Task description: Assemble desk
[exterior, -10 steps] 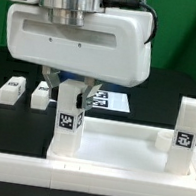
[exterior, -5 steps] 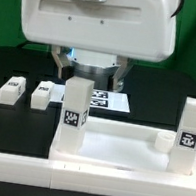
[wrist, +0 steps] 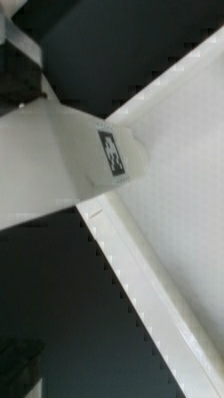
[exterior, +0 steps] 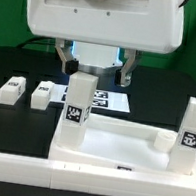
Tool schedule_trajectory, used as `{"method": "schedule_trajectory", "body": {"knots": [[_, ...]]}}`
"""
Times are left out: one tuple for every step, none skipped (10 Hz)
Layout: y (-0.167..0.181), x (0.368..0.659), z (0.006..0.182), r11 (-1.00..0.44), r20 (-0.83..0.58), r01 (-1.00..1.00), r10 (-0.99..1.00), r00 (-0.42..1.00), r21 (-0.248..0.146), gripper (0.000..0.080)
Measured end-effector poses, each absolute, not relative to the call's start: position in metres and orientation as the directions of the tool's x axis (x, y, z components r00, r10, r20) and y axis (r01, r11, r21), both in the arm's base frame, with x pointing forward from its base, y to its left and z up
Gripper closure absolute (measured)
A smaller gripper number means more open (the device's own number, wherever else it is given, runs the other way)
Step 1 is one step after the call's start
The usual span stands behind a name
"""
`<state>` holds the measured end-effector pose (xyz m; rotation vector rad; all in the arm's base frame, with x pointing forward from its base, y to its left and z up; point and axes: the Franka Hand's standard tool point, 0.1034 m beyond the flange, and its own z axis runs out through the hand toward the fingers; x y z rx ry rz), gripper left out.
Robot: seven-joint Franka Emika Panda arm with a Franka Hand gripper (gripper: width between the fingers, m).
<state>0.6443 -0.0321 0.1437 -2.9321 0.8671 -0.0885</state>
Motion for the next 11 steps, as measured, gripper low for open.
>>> {"method": "schedule_trajectory", "body": {"knots": [[-0.032,0.644,0.144,-0.836,0.032,-0.54,-0.545,0.838,-0.095,0.0151],[-0.032,0.644,0.145,-0.819,0.027,-0.565,-0.57,0.821,-0.096,0.0151],[-0.03,0.641,0.148,-0.788,0.02,-0.607,-0.612,0.791,-0.102,0.0151],[-0.028,0.629,0.147,-0.752,-0.003,-0.649,-0.653,0.757,-0.117,0.0151],[-0.025,0.621,0.145,-0.733,-0.014,-0.67,-0.673,0.739,-0.121,0.0151],[-0.021,0.618,0.142,-0.71,-0.019,-0.692,-0.696,0.718,-0.126,0.0151],[-0.014,0.613,0.138,-0.679,-0.031,-0.721,-0.725,0.688,-0.134,0.0151],[-0.008,0.61,0.133,-0.654,-0.04,-0.744,-0.747,0.664,-0.138,0.0151],[-0.004,0.611,0.129,-0.656,-0.038,-0.742,-0.745,0.666,-0.136,0.0151],[-0.006,0.611,0.13,-0.661,-0.036,-0.738,-0.741,0.67,-0.137,0.0151],[-0.006,0.611,0.13,-0.661,-0.036,-0.738,-0.741,0.67,-0.137,0.0151]]}}
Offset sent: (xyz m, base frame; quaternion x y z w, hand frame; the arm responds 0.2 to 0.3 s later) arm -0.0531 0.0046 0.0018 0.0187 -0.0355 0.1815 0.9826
